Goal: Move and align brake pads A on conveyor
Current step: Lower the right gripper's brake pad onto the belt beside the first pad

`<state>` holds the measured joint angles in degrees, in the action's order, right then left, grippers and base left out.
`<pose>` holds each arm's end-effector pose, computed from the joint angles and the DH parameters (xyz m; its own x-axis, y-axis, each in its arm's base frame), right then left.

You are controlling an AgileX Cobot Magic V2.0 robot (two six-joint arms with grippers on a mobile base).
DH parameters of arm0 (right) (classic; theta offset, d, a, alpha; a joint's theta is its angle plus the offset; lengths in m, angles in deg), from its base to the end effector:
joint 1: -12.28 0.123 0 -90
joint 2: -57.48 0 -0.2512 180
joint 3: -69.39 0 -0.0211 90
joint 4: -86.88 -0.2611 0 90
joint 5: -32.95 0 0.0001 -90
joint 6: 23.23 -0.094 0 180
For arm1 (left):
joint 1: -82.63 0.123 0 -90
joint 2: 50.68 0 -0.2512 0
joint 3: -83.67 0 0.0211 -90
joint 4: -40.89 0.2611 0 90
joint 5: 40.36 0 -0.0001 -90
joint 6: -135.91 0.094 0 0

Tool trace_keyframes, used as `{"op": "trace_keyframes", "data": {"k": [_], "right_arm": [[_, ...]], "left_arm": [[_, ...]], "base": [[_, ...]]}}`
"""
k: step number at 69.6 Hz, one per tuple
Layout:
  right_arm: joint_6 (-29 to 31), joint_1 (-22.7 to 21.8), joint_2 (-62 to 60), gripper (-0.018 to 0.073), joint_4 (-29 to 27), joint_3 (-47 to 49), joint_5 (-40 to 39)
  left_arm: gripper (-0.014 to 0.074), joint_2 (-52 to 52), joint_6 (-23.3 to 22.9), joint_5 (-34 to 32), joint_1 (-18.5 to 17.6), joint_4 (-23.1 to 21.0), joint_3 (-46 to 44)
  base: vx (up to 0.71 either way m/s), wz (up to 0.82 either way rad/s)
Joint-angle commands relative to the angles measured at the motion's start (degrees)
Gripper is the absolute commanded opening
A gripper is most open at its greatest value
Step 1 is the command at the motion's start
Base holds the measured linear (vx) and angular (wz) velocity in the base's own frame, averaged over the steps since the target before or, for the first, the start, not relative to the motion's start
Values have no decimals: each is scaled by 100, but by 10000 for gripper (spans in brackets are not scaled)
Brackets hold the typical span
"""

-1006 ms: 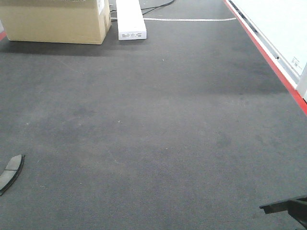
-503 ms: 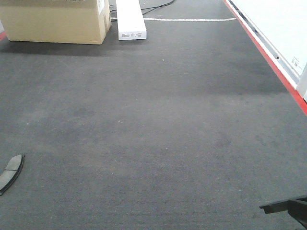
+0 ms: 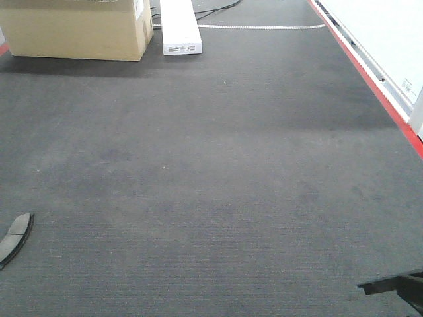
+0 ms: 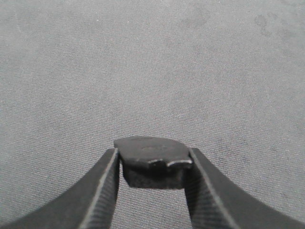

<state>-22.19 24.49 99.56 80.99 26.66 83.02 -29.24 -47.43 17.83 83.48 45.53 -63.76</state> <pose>0.1335 0.0365 0.2700 -0.6998 -0.1025 -0.7070 -0.2322 0.9686 0.0894 0.0518 0.0072 0.3499 -0.3752 -0.0211 -0.9267 -0.0843 0.9964 0.0115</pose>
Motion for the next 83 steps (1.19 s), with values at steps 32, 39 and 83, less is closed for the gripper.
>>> {"op": "trace_keyframes", "data": {"k": [32, 39, 83], "right_arm": [[-211, -9, 13, -11, -118, 168, -186], [-440, -9, 13, -11, -179, 168, -31], [-103, -20, 1625, -10, -129, 740, 563]], "left_arm": [[423, 94, -16, -442, -28, -30, -98], [423, 94, -16, -442, -28, -30, -98], [423, 94, -16, -442, -28, -30, -98]], "base": [[0, 0], [0, 0], [0, 0]]}}
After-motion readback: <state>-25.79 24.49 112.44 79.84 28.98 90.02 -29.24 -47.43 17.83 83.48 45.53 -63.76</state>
